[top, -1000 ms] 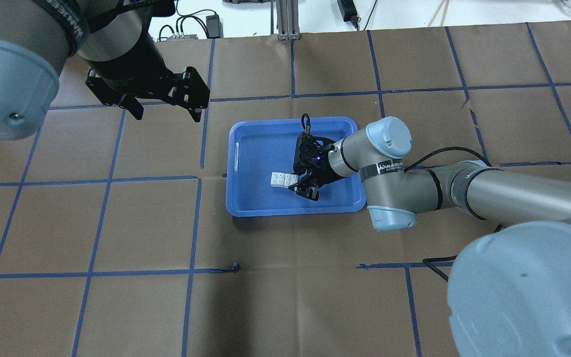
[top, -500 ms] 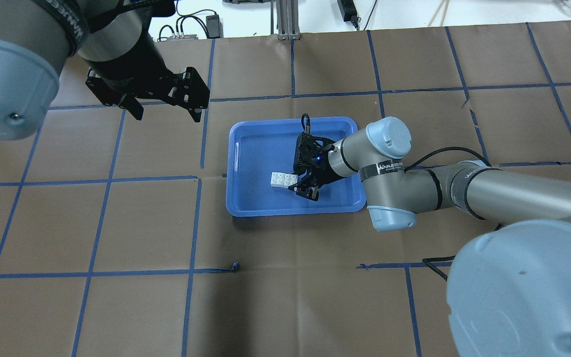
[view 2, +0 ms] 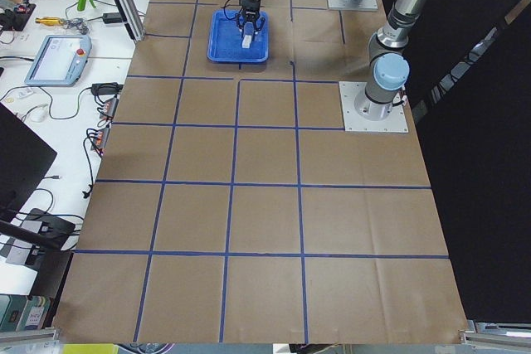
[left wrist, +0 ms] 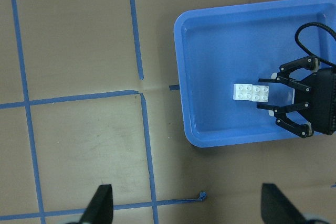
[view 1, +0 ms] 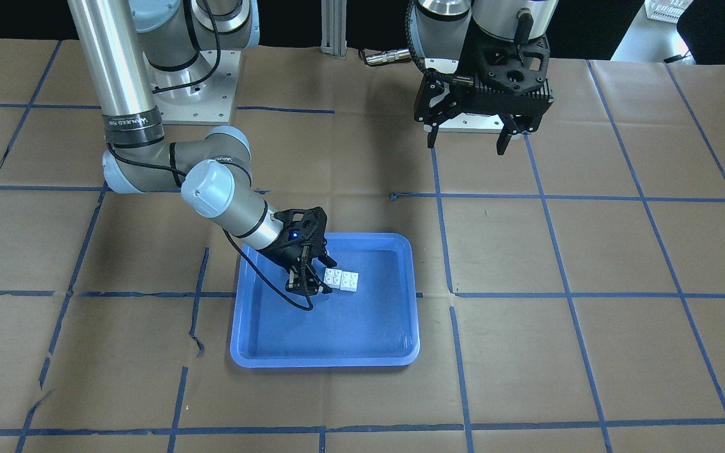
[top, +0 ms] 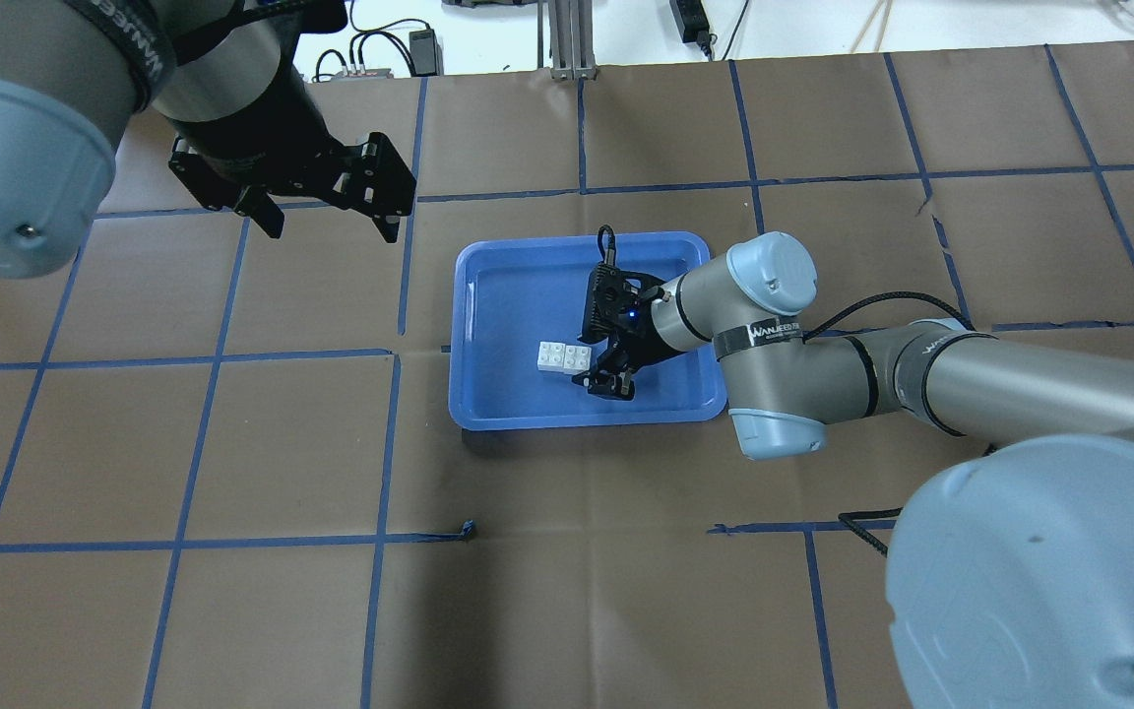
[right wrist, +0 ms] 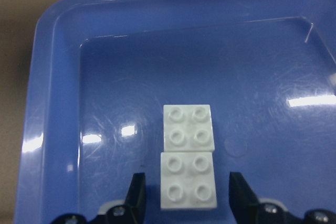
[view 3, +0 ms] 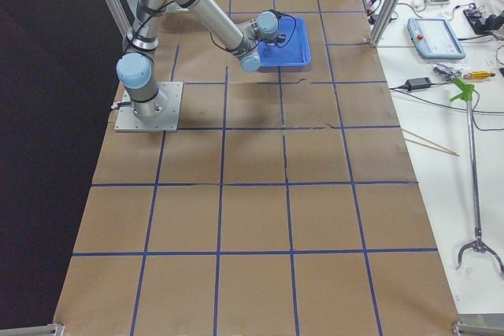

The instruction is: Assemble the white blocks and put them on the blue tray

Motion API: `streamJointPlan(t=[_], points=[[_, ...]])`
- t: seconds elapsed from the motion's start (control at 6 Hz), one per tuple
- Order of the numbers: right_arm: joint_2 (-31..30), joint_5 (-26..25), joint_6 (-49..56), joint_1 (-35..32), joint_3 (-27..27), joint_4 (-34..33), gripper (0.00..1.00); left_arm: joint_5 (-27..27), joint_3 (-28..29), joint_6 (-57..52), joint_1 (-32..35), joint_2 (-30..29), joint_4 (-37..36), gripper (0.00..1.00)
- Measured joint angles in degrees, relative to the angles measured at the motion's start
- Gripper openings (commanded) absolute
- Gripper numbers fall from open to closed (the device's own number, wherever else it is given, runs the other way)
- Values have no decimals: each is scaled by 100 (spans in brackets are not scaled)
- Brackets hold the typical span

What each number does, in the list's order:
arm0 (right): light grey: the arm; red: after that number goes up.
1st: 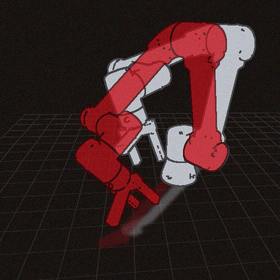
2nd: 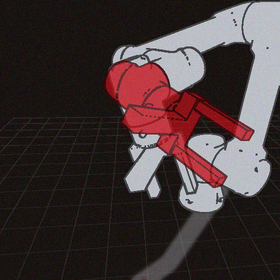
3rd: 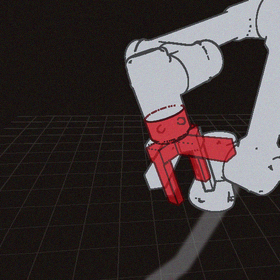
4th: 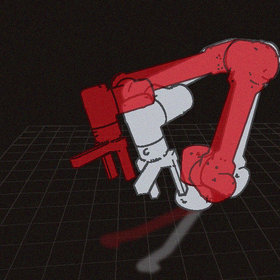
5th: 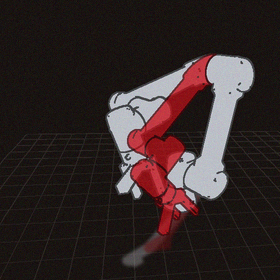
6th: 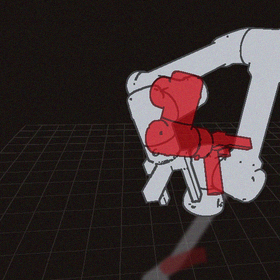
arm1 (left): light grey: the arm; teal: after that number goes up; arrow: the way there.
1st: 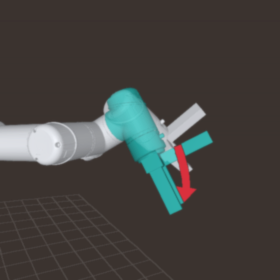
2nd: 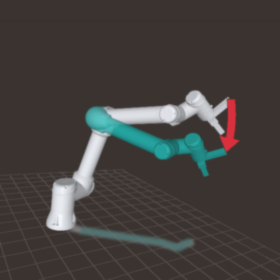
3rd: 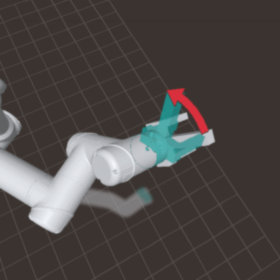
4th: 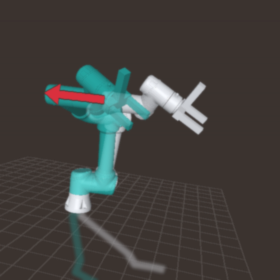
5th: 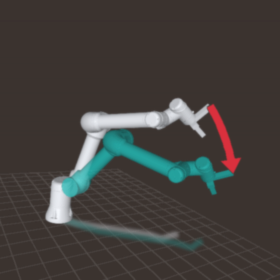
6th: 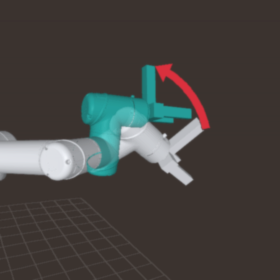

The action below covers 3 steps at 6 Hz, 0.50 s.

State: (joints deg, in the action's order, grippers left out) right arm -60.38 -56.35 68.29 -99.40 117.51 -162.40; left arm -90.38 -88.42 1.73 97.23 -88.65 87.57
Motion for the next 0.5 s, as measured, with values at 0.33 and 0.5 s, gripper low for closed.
streamJointPlan(t=[0.33,0.5], points=[[-20,-27,-9,6,-106,6,100,-10,-3,-42,-76,2,-17,99],[-97,-192,-147,13,-327,101,100,3,1,-51,-152,-4,-31,99]])
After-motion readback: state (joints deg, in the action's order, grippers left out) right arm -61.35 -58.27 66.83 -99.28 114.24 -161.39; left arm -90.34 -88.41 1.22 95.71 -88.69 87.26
